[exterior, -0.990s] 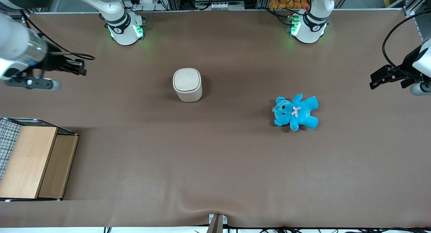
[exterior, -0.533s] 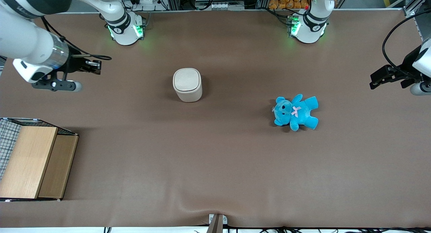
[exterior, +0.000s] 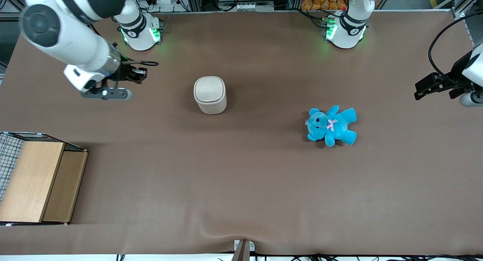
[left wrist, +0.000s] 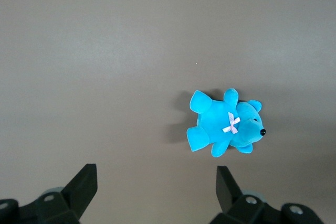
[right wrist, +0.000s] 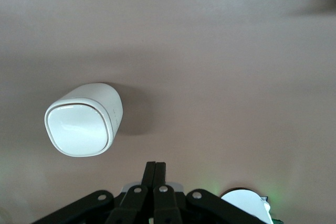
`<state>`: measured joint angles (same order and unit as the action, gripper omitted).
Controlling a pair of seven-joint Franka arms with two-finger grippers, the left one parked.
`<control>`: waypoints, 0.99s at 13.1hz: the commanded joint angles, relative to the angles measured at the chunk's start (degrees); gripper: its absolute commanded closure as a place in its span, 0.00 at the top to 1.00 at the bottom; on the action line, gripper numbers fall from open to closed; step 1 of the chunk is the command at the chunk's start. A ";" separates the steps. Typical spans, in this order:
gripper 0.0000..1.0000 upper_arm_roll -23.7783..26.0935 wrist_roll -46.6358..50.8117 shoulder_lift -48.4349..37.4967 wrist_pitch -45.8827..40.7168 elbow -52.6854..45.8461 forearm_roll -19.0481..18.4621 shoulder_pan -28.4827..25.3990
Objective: Open trash can with right arm
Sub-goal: 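Move the right gripper toward the white trash can's lid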
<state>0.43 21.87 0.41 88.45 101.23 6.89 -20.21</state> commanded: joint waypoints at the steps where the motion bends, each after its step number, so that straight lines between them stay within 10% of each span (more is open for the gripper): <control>1: 0.00 -0.08 2.02 -2.34 3.20 4.93 0.41 -2.63; 13: 0.00 -0.08 16.18 0.90 28.34 21.47 0.14 -15.39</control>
<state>0.91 35.86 0.67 114.35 121.09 6.88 -33.68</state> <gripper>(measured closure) 0.991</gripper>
